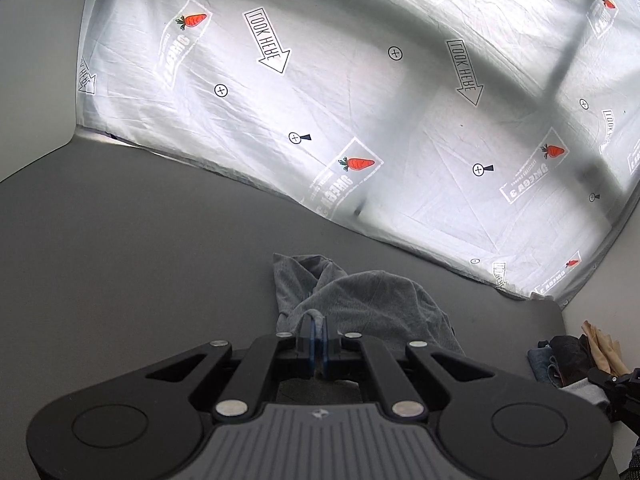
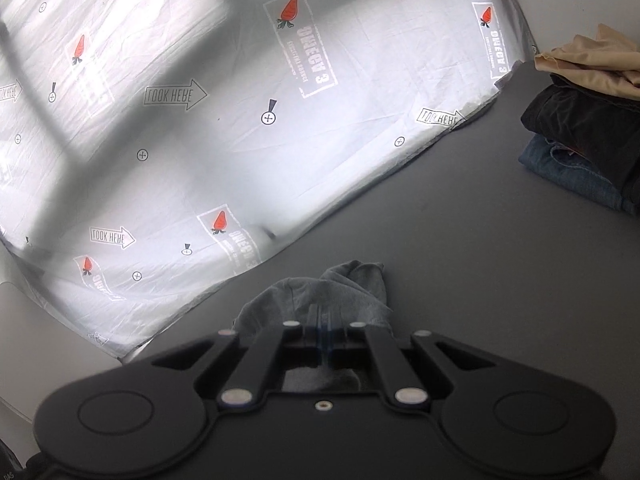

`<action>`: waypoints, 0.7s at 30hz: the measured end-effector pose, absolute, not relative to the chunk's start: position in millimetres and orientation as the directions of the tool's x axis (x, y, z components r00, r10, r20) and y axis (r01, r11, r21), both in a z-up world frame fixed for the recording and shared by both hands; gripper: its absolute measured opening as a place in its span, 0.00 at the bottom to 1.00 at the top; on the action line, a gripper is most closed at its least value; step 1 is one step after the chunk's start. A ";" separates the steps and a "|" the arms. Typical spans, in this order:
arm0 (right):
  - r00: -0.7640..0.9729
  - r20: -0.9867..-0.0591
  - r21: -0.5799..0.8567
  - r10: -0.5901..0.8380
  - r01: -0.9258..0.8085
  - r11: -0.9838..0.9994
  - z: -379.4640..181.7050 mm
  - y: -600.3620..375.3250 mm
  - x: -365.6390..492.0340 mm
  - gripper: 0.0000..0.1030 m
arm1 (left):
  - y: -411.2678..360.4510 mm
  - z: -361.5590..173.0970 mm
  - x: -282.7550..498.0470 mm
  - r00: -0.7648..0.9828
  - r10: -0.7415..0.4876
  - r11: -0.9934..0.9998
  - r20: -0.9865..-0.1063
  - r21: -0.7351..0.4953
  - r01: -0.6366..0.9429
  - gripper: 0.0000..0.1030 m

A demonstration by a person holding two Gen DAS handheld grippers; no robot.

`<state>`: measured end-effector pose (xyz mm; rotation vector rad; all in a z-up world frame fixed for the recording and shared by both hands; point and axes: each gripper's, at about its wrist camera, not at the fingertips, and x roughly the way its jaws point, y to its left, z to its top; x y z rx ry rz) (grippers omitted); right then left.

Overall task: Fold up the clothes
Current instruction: 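Grasp the hood with both tools and fold it over the body, then open both tools to release the hood onto the folded hoodie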

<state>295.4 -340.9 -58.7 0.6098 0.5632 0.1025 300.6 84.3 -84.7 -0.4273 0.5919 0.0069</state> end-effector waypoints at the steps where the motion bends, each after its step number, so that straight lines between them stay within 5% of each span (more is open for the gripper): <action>1: 0.850 -0.464 0.569 0.250 0.070 0.819 -55.5 -342.0 304.3 0.02 | 85.3 -83.4 311.2 0.838 -0.118 0.912 -0.533 -0.392 -0.121 0.03; 9: 0.895 -0.410 0.571 0.173 0.104 0.814 -42.6 -358.2 407.9 0.00 | 87.4 -85.3 420.7 0.836 -0.124 0.914 -0.534 -0.390 -0.114 0.03; 13: 0.893 -0.425 0.531 0.149 0.112 0.840 -52.5 -356.4 472.6 0.01 | 80.9 -111.6 512.6 0.767 -0.049 0.930 -0.639 -0.310 -0.199 0.04; 16: 0.845 -0.517 0.466 0.134 0.147 0.872 -70.5 -349.6 507.5 0.16 | 87.2 -134.9 551.9 0.683 0.046 0.928 -0.729 -0.223 -0.300 0.06; 18: 0.809 -0.572 0.424 0.135 0.151 0.893 -86.9 -343.9 517.3 0.33 | 93.8 -144.3 555.8 0.671 0.059 0.935 -0.739 -0.195 -0.297 0.19; 20: 0.780 -0.609 0.370 0.144 0.119 0.921 -105.6 -336.8 517.1 0.38 | 99.4 -152.7 552.9 0.667 0.065 0.942 -0.742 -0.174 -0.285 0.44; 21: 0.765 -0.628 0.345 0.143 0.109 0.932 -116.0 -333.9 516.3 0.39 | 102.0 -157.3 550.6 0.666 0.060 0.944 -0.744 -0.175 -0.280 0.49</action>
